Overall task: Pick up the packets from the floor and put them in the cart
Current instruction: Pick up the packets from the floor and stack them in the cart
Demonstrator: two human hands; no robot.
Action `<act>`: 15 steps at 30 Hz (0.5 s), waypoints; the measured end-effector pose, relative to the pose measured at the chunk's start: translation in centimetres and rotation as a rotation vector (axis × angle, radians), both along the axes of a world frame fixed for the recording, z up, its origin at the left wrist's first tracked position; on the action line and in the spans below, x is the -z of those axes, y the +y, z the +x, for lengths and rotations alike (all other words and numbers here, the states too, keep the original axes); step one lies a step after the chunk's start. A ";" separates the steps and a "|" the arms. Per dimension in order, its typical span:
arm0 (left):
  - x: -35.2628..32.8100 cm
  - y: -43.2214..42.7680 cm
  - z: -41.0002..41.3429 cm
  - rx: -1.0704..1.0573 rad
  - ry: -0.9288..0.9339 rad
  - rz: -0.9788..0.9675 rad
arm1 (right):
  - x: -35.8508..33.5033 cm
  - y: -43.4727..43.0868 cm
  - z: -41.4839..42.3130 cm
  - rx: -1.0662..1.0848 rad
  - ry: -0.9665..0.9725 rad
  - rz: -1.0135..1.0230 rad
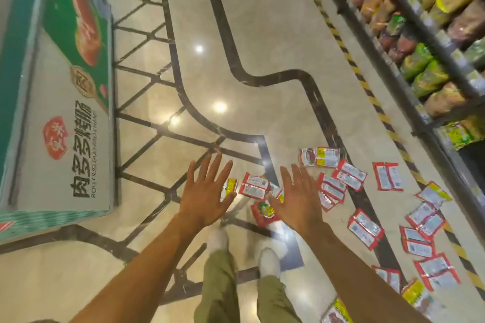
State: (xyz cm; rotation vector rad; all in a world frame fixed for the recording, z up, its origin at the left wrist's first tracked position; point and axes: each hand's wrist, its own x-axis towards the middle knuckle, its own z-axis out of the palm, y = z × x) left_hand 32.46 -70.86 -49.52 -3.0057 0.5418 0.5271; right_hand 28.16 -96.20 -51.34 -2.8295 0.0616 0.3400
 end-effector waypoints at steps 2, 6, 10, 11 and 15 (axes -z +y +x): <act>5.7 0.8 3.3 0.032 0.041 -0.010 | 5.2 0.7 3.1 0.013 0.030 0.024; 17.5 1.8 8.4 0.031 0.108 0.008 | 17.4 2.3 7.2 0.018 0.063 0.026; 30.7 3.2 11.6 0.018 0.187 0.003 | 30.0 4.3 10.4 -0.028 0.081 0.022; 34.6 3.7 12.2 0.019 0.198 0.004 | 33.3 4.7 11.2 -0.041 0.111 0.007; 50.1 6.2 12.9 0.049 0.260 0.059 | 47.0 6.2 13.6 -0.073 0.265 -0.040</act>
